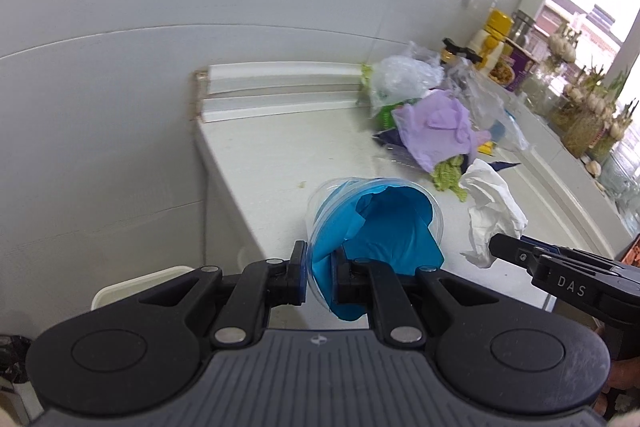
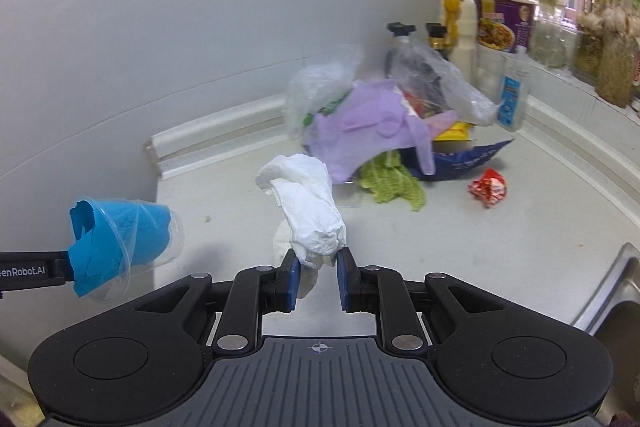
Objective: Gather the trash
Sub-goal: 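Carry the blue cup and white tissue in both tools over the bin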
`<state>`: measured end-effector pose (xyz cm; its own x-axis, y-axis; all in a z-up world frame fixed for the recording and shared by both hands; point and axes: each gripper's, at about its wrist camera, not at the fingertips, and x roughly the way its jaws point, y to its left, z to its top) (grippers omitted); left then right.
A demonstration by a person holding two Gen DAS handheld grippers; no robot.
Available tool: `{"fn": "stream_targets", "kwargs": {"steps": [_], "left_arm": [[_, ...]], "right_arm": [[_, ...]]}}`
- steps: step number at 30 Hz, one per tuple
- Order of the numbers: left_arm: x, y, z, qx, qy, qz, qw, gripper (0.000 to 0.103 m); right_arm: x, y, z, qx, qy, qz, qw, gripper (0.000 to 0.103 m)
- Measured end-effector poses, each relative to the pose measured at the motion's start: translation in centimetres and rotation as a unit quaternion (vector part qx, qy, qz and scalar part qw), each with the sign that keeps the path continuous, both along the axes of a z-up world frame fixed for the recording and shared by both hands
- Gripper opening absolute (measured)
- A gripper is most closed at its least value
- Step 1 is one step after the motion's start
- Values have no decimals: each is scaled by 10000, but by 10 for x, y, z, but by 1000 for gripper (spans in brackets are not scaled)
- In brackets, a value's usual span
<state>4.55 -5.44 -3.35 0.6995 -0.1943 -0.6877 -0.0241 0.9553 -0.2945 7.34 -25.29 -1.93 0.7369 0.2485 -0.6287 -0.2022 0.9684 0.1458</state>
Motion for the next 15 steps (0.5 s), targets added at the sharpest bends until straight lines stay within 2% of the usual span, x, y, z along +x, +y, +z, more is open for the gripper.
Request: {"fn": "stream_targets", "kwargs": {"steps": [15], "left_arm": [[-25, 67, -17, -28, 291, 1039, 9942, 10]], "right_arm": [[-5, 76, -7, 22, 135, 949, 9954, 17]]}}
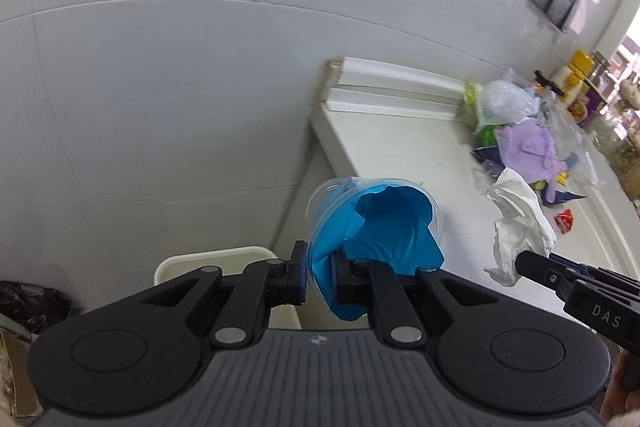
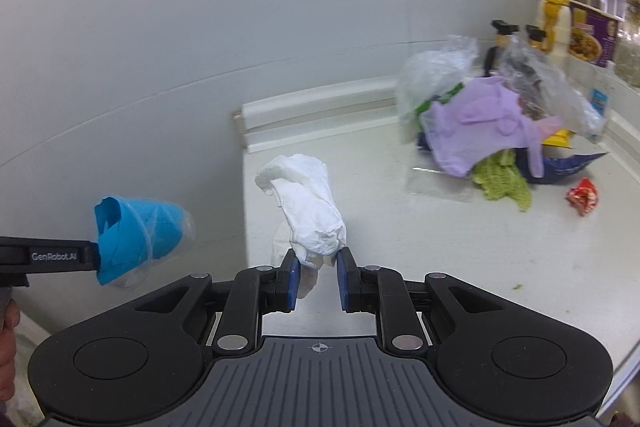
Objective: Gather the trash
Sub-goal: 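Carry the blue cup and white tissue in both tools over the bin, then open both tools to drop the blue cup and tissue into the bin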
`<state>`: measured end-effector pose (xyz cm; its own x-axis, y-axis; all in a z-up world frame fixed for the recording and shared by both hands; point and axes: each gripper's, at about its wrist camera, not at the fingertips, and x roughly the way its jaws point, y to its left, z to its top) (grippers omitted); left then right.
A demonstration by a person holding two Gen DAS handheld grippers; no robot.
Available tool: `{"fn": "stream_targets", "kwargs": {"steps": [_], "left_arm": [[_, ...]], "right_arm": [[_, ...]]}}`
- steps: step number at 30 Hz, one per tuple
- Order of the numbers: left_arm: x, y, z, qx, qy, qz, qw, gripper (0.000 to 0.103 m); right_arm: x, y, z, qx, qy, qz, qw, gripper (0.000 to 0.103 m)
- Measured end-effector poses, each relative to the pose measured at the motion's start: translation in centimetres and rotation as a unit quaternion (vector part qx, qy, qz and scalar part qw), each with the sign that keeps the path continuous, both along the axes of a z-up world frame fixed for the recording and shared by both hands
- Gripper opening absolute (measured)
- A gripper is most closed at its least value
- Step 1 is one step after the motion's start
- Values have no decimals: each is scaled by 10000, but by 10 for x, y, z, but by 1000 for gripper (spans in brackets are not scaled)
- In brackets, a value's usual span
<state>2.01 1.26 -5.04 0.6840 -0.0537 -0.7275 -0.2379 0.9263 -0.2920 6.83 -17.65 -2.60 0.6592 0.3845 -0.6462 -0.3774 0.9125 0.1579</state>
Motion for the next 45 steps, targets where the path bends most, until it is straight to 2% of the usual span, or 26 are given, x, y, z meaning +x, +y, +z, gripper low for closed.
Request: {"fn": "stream_targets", "kwargs": {"steps": [8, 15, 21, 28, 36, 42, 45], "left_arm": [[-4, 20, -19, -72, 295, 407, 9987, 10], [-1, 41, -53, -146, 803, 759, 9938, 10], [4, 56, -93, -296, 1287, 992, 9863, 10], [11, 72, -144, -230, 1750, 1137, 9777, 10], [19, 93, -199, -246, 2112, 944, 9726, 10], [22, 95, -210, -113, 2081, 632, 9760, 10], [26, 89, -205, 7, 2043, 564, 9773, 10]], "right_arm": [[-1, 41, -9, 17, 182, 617, 9979, 17], [7, 79, -31, 7, 571, 1025, 9931, 17], [18, 115, -62, -231, 1034, 1271, 9862, 17], [32, 150, -116, -677, 1635, 1311, 9754, 17], [58, 172, -181, -920, 2265, 1157, 9627, 17], [82, 177, -212, -955, 2541, 892, 9583, 17], [88, 181, -219, -1049, 2584, 824, 9568, 17]]}}
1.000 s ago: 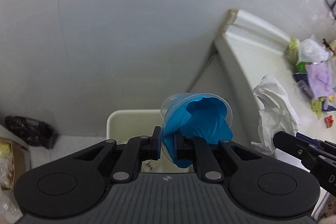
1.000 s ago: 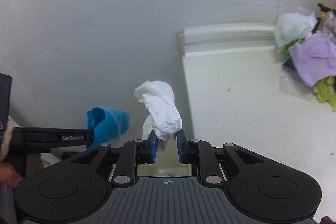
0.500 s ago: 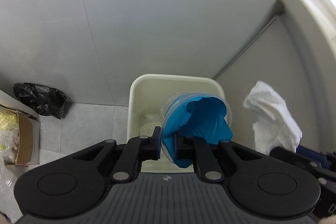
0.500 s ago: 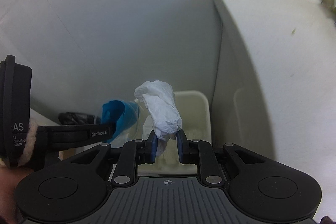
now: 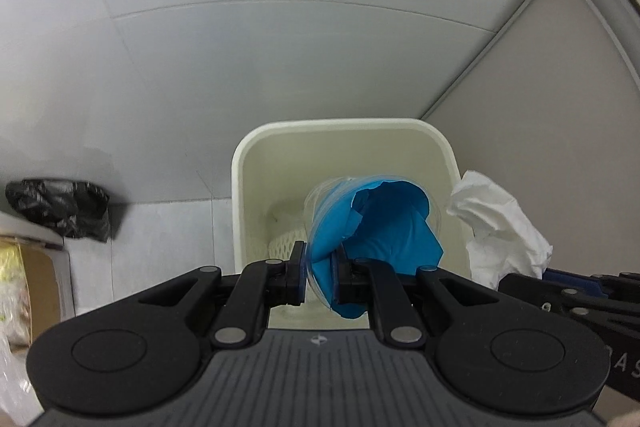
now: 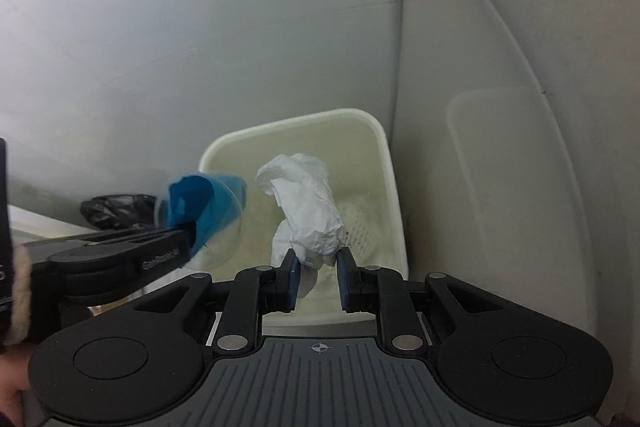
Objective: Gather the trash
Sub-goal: 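Open both tools to drop the blue cup and tissue into the bin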
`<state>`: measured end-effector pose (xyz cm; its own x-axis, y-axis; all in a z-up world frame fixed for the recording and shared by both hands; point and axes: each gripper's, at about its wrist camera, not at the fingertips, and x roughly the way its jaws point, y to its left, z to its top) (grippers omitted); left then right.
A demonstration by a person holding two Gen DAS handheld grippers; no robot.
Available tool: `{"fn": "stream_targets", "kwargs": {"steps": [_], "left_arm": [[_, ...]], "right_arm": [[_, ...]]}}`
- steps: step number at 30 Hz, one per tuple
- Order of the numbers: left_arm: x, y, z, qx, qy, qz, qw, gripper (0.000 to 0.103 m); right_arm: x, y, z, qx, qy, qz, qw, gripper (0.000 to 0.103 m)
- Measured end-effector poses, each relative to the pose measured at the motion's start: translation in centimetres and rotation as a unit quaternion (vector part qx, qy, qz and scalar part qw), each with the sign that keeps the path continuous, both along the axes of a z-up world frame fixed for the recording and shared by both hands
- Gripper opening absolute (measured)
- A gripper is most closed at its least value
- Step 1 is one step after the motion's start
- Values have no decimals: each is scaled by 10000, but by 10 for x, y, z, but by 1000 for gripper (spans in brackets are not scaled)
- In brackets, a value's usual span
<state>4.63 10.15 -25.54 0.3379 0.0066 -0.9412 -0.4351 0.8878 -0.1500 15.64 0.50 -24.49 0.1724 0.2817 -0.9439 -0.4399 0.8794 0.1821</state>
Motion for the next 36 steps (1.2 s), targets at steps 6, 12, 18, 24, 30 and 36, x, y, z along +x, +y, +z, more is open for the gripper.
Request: {"fn": "stream_targets", "kwargs": {"steps": [6, 12, 18, 24, 30, 36], "left_arm": [[9, 1, -2, 173, 25, -79, 9998, 12], [18, -4, -11, 367, 89, -313, 9988, 12], [25, -8, -19, 391, 200, -370, 9984, 12], [27, -10, -17, 418, 283, -283, 9983, 36], [27, -9, -11, 503, 313, -197, 9981, 60], [29, -10, -8, 524, 402, -173, 9977, 64]], "right_arm": [[-4, 8, -8, -127, -8, 79, 9999, 18], [-9, 10, -15, -209, 63, 82, 9997, 18], [-4, 17, -27, -388, 84, 184, 9990, 18], [-4, 20, -29, -402, 173, 153, 9989, 18], [-4, 15, -30, -210, 517, -30, 9984, 58], [-7, 9, -26, -197, 586, -55, 9981, 69]]}}
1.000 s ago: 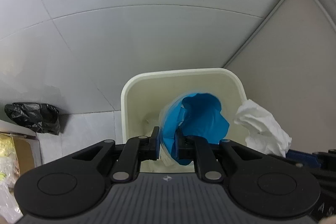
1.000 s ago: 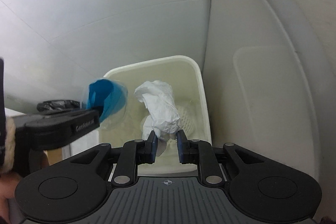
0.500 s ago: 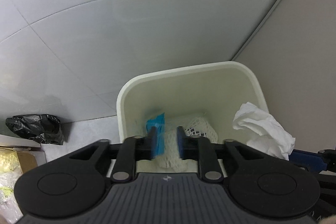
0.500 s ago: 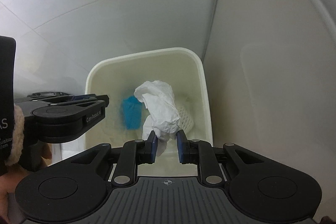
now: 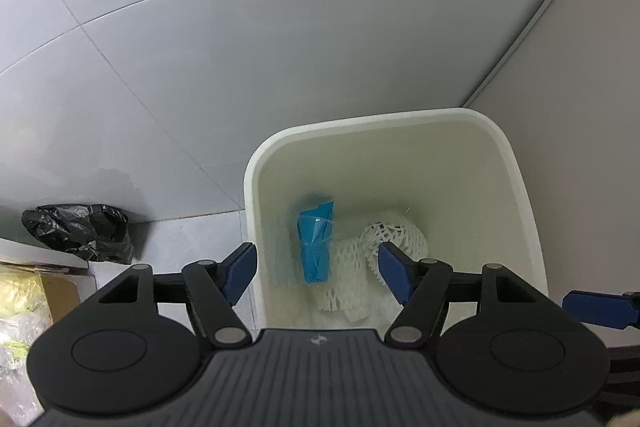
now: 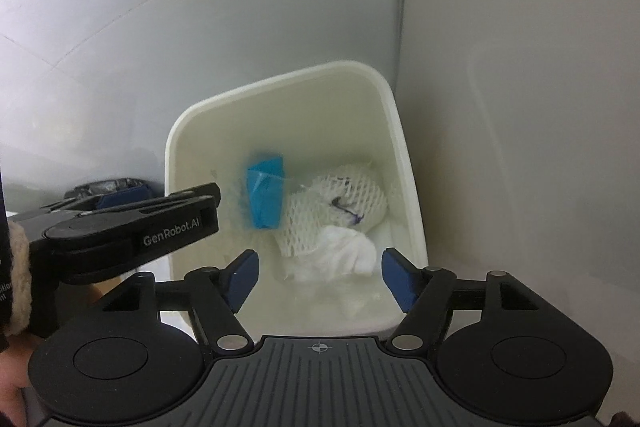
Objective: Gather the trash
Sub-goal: 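Open both tools to drop the blue cup and tissue into the bin, then move both tools from the bin up to the clear plastic bags on the counter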
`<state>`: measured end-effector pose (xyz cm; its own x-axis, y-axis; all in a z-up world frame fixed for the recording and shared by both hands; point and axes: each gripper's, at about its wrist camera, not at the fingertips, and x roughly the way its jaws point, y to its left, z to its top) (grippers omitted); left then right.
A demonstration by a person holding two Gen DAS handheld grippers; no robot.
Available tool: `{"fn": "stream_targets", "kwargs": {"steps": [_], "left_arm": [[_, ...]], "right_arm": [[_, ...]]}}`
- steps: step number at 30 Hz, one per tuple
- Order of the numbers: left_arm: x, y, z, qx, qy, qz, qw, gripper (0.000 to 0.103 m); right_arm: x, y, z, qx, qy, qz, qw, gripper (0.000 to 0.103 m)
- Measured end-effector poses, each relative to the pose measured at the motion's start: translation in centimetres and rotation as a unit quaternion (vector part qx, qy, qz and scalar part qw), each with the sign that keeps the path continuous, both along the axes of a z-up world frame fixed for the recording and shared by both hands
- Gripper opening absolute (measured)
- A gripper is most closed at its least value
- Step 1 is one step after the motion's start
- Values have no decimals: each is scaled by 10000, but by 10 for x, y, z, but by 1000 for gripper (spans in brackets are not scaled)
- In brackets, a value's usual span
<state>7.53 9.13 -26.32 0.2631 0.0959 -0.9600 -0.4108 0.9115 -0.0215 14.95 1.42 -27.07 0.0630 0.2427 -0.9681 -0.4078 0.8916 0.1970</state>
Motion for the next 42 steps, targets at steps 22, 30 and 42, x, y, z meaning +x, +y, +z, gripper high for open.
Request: {"fn": "stream_targets", "kwargs": {"steps": [22, 30, 42], "left_arm": [[-20, 12, 46, 212, -206, -186, 9994, 84], [-31, 17, 68, 204, -297, -167, 9992, 94], [-48, 15, 107, -168, -524, -203, 9983, 102]], "right_arm": [[-35, -8, 45, 384, -327, 475, 9976, 79], [-59, -5, 92, 526, -903, 926, 9902, 79], [-97, -38, 181, 711, -2131, 1177, 9673, 89]]}}
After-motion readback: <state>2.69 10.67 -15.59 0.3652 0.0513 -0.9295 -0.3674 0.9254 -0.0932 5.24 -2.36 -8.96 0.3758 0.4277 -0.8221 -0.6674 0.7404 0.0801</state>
